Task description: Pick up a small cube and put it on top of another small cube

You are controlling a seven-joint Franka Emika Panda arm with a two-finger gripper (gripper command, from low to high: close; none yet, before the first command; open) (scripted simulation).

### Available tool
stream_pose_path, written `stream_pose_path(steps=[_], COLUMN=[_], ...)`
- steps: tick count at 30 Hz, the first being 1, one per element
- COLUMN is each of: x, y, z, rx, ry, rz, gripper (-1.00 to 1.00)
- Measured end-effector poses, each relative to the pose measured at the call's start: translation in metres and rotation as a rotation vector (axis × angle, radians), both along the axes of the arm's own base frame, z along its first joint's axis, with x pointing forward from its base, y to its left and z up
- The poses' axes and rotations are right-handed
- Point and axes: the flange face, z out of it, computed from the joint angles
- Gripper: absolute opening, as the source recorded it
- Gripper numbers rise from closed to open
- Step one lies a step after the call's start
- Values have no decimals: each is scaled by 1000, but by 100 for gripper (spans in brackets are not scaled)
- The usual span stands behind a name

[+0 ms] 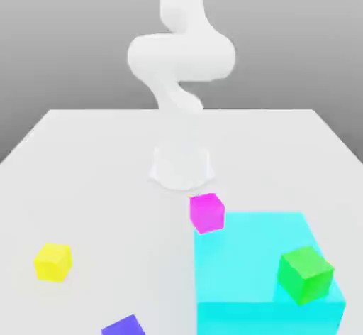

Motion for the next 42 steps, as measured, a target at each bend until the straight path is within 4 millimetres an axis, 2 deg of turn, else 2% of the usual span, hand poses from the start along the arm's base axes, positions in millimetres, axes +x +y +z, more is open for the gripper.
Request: stream_pose_path(steps=[4, 8, 12, 16, 20, 23, 29, 33, 34, 39, 40, 42], x=[50, 91, 122, 145, 157, 161, 154, 153, 152, 152, 152, 152], y=[-8, -19, -34, -49, -68, -73, -81, -83, -82, -82, -82, -83], z=[-54, -113, -176, -244, -313, -364, -465, -525, -539, -539, -546, -532], rx=[29, 63, 103, 149, 206, 251, 359, 381, 381, 382, 382, 383], ry=[100, 192, 281, 366, 449, 512, 636, 657, 659, 656, 657, 657], rz=[-128, -248, -364, -479, -599, -678, -841, -873, -874, -873, -874, -875], gripper=[0, 0, 0, 0, 0, 0, 0, 0, -100, -100, -100, -100])
